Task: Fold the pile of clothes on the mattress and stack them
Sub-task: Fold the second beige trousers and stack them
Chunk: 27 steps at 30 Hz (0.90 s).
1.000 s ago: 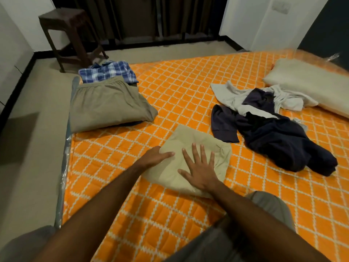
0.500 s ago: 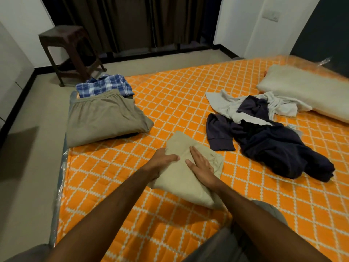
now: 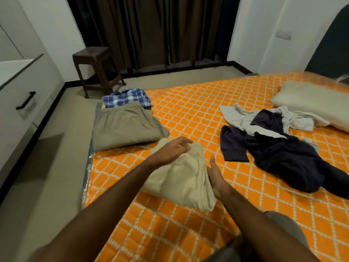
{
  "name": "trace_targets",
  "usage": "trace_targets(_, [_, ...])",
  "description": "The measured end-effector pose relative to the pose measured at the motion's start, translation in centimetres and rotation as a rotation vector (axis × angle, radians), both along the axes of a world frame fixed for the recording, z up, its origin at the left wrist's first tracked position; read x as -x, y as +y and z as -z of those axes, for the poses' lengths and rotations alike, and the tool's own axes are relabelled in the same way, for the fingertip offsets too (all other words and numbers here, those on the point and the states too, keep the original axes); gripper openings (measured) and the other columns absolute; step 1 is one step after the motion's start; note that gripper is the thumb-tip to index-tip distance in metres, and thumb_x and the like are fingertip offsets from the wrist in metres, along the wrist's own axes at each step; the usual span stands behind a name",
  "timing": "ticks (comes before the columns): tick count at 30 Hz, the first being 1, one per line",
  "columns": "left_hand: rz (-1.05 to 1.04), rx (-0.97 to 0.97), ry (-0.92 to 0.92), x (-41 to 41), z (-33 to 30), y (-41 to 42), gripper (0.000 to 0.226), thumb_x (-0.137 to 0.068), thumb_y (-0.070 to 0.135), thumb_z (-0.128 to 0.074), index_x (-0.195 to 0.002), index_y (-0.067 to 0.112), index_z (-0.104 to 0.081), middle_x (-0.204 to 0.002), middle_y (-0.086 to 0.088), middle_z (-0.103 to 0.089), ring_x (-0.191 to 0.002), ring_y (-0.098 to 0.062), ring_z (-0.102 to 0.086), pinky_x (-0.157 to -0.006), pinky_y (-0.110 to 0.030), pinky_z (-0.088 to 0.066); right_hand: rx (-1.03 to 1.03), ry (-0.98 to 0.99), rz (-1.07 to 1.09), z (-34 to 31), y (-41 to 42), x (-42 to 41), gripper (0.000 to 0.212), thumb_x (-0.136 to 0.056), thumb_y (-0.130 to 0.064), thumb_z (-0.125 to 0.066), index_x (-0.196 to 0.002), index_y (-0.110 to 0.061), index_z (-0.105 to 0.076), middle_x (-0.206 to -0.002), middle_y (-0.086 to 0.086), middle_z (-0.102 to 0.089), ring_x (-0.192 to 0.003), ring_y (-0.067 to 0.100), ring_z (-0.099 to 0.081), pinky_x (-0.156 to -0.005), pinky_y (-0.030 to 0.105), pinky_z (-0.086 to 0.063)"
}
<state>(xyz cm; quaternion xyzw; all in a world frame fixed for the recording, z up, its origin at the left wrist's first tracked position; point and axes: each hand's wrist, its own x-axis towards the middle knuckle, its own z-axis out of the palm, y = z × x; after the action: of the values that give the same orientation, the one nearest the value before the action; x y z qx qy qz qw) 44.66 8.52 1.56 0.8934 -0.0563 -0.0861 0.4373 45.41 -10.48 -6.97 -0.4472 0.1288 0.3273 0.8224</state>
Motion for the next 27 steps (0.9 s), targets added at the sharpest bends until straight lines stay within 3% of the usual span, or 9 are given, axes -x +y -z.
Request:
trace_targets(3, [-0.295, -0.295, -0.170, 2.0, 7.6, 4.8, 0.051, -0.081, 0.040, -0.055, -0.127, 0.019, -0.058, -0.129, -0.006, -0.052, -0.123, -0.029, -0.049, -0.101, -0.050, -0.044, 0.216, -0.005, -0.056, 3.2, -2.4, 0.8, 0.068, -0.102, -0.060, -0.031, -0.103, -0.005, -0.071, -0.089, 0.014, -0.076, -0.071, 0.025, -0.074, -0.058, 0.030, -0.058])
trace_targets(6, [-0.567, -0.287, 0.214, 4.4, 13.1, 8.6, 0.089, -0.073, 0.066, -0.074, -0.139, 0.012, -0.050, -0.140, -0.014, -0.048, -0.129, -0.036, -0.048, -0.103, -0.050, -0.045, 0.382, -0.132, -0.169, 4.4, -2.2, 0.2, 0.059, -0.096, -0.061, -0.052, -0.126, -0.012, -0.066, -0.117, 0.015, -0.072, -0.102, 0.031, -0.072, -0.090, 0.046, -0.058])
trace_targets(8, [-0.604, -0.099, 0.364, 5.2, 14.4, 9.5, 0.105, -0.059, 0.080, -0.076, -0.134, 0.009, -0.056, -0.133, -0.011, -0.058, -0.117, -0.030, -0.059, -0.092, -0.044, -0.054, 0.605, -0.251, -0.223, 4.4, -1.2, 0.5, 0.068, -0.088, -0.065, -0.063, -0.129, -0.013, -0.057, -0.114, 0.008, -0.071, -0.098, 0.025, -0.071, -0.085, 0.040, -0.058])
trace_targets(11, [-0.558, 0.192, 0.455, 5.2, 13.2, 8.8, 0.071, -0.069, 0.054, -0.087, -0.121, 0.009, -0.067, -0.116, -0.006, -0.071, -0.096, -0.021, -0.069, -0.069, -0.029, -0.055, 0.814, -0.318, -0.237, 4.9, -0.1, 1.5, 0.078, -0.079, -0.059, -0.078, -0.132, -0.016, -0.042, -0.123, -0.001, -0.062, -0.107, 0.022, -0.065, -0.088, 0.041, -0.056])
trace_targets(14, [-0.528, 0.382, 0.479, 5.0, 12.2, 8.3, 0.062, -0.068, 0.044, -0.089, -0.114, 0.007, -0.072, -0.102, -0.005, -0.077, -0.086, -0.021, -0.075, -0.064, -0.028, -0.057, 0.840, -0.428, -0.140, 5.0, 0.5, 1.7, 0.057, -0.084, -0.031, -0.081, -0.124, -0.023, -0.042, -0.126, 0.005, -0.062, -0.106, 0.022, -0.062, -0.085, 0.037, -0.053])
trace_targets(16, [-0.499, 0.481, 0.409, 4.2, 10.3, 8.9, 0.061, -0.068, 0.043, -0.089, -0.116, 0.009, -0.071, -0.098, -0.002, -0.078, -0.086, -0.020, -0.076, -0.065, -0.028, -0.058, 0.790, -0.499, -0.058, 3.6, 1.4, -0.1, 0.052, -0.084, -0.025, -0.082, -0.121, -0.028, -0.046, -0.124, 0.003, -0.064, -0.104, 0.020, -0.064, -0.083, 0.037, -0.053])
trace_targets(21, [-0.506, 0.567, 0.102, 0.8, 4.2, 12.7, 0.062, -0.070, 0.040, -0.088, -0.124, 0.016, -0.067, -0.115, -0.002, -0.075, -0.105, -0.022, -0.071, -0.088, -0.038, -0.058, 0.662, -0.660, -0.030, -3.5, 5.8, -5.8, 0.048, -0.083, -0.028, -0.082, -0.118, -0.040, -0.051, -0.121, -0.006, -0.065, -0.105, 0.016, -0.067, -0.088, 0.050, -0.058])
trace_targets(23, [-0.559, 0.540, -0.046, -1.0, 0.1, 15.3, 0.051, -0.079, 0.038, -0.082, -0.125, 0.021, -0.066, -0.113, 0.000, -0.074, -0.102, -0.020, -0.071, -0.084, -0.038, -0.059, 0.608, -0.755, -0.027, -7.6, 9.1, -9.1, 0.043, -0.087, -0.026, -0.079, -0.118, -0.035, -0.052, -0.121, -0.005, -0.065, -0.106, 0.015, -0.067, -0.089, 0.046, -0.058])
trace_targets(27, [-0.622, 0.561, -0.187, -4.3, -7.4, 21.4, 0.023, -0.094, 0.040, -0.066, -0.112, 0.028, -0.061, -0.104, 0.006, -0.069, -0.091, -0.011, -0.069, -0.071, -0.026, -0.057, 0.585, -0.942, -0.034, -14.8, 17.5, -16.2, 0.050, -0.084, -0.047, -0.076, -0.126, -0.032, -0.053, -0.120, -0.008, -0.065, -0.108, 0.015, -0.066, -0.093, 0.045, -0.057])
